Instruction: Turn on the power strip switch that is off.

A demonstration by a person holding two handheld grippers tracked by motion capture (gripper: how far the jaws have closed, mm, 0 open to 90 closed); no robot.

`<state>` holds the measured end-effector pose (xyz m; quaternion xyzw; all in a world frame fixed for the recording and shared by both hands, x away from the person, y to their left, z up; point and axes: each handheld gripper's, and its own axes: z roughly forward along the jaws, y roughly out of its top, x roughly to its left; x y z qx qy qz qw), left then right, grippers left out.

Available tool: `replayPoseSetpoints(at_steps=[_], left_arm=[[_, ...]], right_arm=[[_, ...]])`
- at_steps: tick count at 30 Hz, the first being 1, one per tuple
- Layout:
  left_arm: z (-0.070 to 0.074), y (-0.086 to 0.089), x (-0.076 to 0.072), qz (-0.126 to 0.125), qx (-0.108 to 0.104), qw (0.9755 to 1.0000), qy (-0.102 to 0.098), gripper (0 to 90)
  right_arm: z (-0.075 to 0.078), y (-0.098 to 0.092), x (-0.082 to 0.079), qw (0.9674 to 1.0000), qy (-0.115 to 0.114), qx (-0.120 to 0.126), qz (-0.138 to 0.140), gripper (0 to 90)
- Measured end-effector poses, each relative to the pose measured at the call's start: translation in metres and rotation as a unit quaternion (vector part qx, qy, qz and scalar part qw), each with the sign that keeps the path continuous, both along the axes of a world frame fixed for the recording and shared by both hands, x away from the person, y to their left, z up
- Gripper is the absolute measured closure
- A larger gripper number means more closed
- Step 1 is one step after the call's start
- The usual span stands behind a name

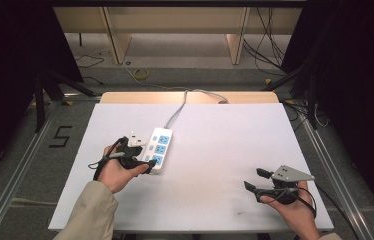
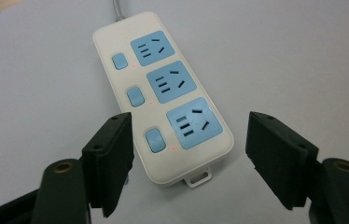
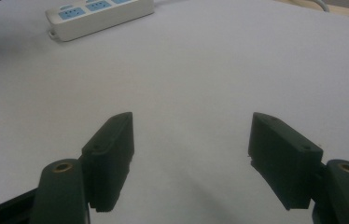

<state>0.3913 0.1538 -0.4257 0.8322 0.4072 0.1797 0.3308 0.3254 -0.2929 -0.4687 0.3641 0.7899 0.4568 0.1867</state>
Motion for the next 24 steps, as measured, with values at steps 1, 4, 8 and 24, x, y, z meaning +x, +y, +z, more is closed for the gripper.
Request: replayPoseSetpoints(at_steps=[1,4,8,24], left_arm=[[0.000,0.001,-0.001,0.000,-0.002,1.0000,0.000,31.3],[-0.002,0.003,-0.003,0.002,-0.008,1.0000,-0.005,30.8],[-0.003,0.006,-0.007,-0.003,-0.013,0.9999,-0.010,30.1],[-0.011,0.023,-0.020,0.002,-0.027,0.9994,-0.021,27.2]], right_arm=[[0.000,0.000,0.000,1.0000,0.000,0.001,-0.001,32.1],[0.000,0.000,0.000,1.0000,0.001,0.000,0.000,32.1],[0.000,0.000,0.000,1.0000,0.000,0.000,0.001,32.1],[0.000,0.001,0.000,1.0000,0.001,0.000,0.002,32.1]])
